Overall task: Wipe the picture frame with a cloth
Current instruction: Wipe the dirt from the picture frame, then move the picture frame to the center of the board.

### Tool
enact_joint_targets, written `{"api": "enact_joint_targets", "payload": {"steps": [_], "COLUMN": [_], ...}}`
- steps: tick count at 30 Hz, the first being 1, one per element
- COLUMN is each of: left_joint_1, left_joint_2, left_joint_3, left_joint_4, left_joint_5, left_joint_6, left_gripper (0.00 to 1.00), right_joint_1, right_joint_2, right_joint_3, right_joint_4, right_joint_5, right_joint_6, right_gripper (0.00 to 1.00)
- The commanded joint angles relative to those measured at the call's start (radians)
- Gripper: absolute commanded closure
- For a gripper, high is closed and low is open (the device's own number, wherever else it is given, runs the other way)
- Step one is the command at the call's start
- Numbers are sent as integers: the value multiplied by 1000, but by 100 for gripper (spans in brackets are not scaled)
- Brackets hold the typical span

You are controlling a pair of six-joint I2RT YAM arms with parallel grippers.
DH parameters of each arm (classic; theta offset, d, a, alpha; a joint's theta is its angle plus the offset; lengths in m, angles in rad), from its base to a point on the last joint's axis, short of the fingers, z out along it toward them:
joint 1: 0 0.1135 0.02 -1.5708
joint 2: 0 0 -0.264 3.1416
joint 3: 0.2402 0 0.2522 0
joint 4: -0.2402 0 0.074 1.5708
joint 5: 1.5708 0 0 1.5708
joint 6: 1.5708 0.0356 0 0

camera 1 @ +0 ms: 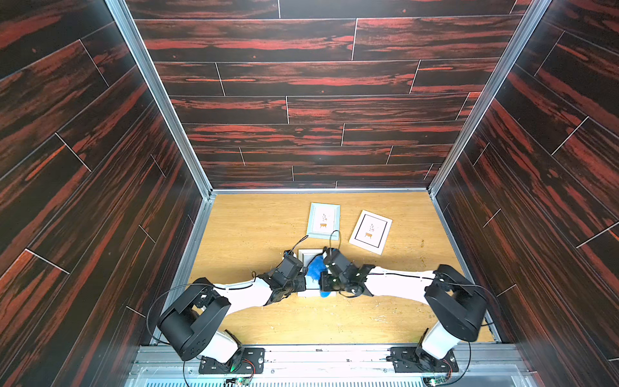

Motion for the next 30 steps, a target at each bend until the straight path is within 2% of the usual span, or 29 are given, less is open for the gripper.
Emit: {"api": "enact_joint_targets", "payload": {"steps": [1, 7, 13, 21, 30], "left_joint_1": [23, 64, 162, 272, 357], "left_joint_2": [8, -47, -53, 77, 352], "left_joint_3": [-24, -28, -2, 136, 479], "left_joint_4": [-229, -300, -328, -307, -312], "left_joint_5": [-140, -191, -158, -166, -141], "left_joint_6": [15, 37, 24, 68, 176], "left_gripper": [79, 80, 79, 80, 81], "right_joint_1": [-65, -111, -127, -144, -148], "right_joint_2": [-87, -170, -179, -202, -217], "right_joint_3": [-54, -70, -67, -84, -119], "right_joint_4": [-82, -91, -122, -124, -110], "right_joint_5": [48, 72, 107, 109, 85], "right_joint_6": [-42, -79, -98, -108, -103], "right_gripper": [100, 100, 100, 100, 100]}}
